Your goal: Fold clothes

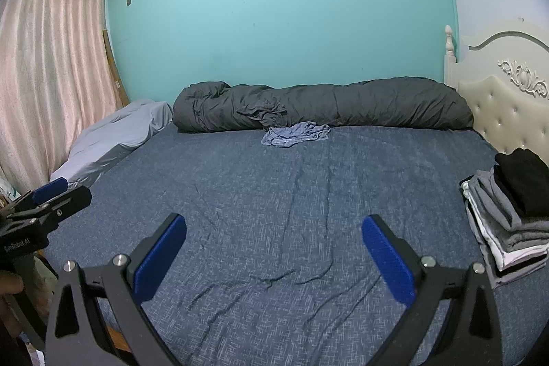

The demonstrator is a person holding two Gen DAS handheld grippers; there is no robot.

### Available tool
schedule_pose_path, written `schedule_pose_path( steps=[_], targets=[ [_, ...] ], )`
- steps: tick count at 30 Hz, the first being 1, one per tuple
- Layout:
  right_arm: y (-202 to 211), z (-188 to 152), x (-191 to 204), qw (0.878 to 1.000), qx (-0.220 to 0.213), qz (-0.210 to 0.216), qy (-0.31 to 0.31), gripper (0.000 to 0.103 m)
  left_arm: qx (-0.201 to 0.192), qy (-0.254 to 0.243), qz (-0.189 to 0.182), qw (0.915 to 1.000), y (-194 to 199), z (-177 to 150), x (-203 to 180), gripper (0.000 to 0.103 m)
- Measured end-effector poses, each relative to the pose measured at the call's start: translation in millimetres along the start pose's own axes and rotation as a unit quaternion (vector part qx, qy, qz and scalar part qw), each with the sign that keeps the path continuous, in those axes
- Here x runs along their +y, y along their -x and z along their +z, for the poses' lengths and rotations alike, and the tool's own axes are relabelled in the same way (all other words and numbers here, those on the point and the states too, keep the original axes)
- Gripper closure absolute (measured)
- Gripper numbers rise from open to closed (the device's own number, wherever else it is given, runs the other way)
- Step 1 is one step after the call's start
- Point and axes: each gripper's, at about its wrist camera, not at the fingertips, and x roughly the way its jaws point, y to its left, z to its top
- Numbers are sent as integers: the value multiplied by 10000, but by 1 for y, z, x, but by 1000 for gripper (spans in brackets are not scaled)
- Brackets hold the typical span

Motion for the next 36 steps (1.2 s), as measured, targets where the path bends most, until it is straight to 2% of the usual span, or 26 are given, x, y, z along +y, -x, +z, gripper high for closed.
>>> schedule_pose_path(
  steps=[5, 11, 36],
  targets=[
    [-1, -1, -1, 10000, 36, 26, -12, 0, 87, -82, 69, 9999, -2, 3, -6, 0],
    [2, 3, -4, 10000, 22, 11, -1, 0, -10, -99, 67, 9999, -1, 1, -10, 0],
    [8, -1, -9, 10000, -50, -20, -2, 0, 30, -59, 50, 10000, -6, 6, -5, 0]
  ],
)
